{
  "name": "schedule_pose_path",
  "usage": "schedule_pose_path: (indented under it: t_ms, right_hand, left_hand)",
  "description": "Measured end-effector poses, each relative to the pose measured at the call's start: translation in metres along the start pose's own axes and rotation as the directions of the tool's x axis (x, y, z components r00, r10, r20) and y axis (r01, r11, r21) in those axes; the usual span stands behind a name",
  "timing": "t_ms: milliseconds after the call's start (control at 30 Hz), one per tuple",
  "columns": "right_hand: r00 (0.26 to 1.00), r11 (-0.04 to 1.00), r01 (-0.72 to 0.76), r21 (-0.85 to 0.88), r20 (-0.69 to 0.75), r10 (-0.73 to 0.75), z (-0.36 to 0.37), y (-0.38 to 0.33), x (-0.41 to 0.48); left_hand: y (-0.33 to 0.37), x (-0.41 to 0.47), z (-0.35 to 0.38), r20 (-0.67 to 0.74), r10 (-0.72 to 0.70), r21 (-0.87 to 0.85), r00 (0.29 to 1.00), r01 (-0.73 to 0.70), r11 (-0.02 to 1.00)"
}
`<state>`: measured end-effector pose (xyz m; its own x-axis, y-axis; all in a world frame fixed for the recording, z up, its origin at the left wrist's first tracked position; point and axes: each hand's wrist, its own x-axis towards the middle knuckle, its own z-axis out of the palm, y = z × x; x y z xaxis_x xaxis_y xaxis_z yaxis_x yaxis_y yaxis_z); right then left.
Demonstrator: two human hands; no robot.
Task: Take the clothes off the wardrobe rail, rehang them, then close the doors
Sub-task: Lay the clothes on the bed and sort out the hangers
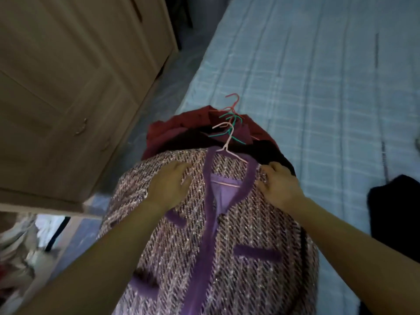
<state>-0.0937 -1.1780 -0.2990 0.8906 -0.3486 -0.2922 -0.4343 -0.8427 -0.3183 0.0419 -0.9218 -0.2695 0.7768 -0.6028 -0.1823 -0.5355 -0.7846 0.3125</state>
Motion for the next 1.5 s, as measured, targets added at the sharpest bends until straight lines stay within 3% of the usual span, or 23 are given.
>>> schedule_pose_path:
  t_ms: [167,433,767,933,1133,1333,1500]
  right_hand:
    - [0.991,0.991,-0.133,0.033,0.034,0.132,0.02,0.004,0.007]
    - [0.987,0.979,-0.115,0.167,-0.088,0.131,0.028,-0.003,0.002]
    - [0.981,0.976,-0.171,0.135,-0.074,0.182,0.045,0.003,-0.002]
    - [0.972,0.954,-0.202,0.222,-0.072,0.222,0.049,0.003,-0.004]
    - [0.98,0.915,-0.086,0.394,-0.134,0.15,0.027,0.004,-0.047]
    - [0.957,0.887,0.056,0.459,-0.278,0.084,-0.027,0.001,-0.111]
    - [0.916,0.903,0.135,0.407,-0.4,0.043,-0.066,0.016,-0.187]
  left_hand:
    - [-0.02,0.05,0.018,-0.013,0.1,0.053,0.995,-0.099,0.994]
    - [-0.04,0.069,0.035,0.122,-0.054,0.219,0.991,0.026,0.975]
    - [-0.042,0.068,0.038,0.164,-0.017,0.257,0.986,-0.026,0.966]
    - [-0.036,0.067,0.036,0.202,-0.026,0.328,0.979,-0.043,0.944]
    - [-0.027,0.021,0.013,0.081,0.088,0.003,0.993,-0.088,0.996]
    - [0.016,-0.034,-0.033,-0.161,0.106,-0.017,0.981,-0.11,0.994]
    - [0.068,-0.095,-0.058,-0.248,0.129,-0.074,0.96,-0.152,0.986]
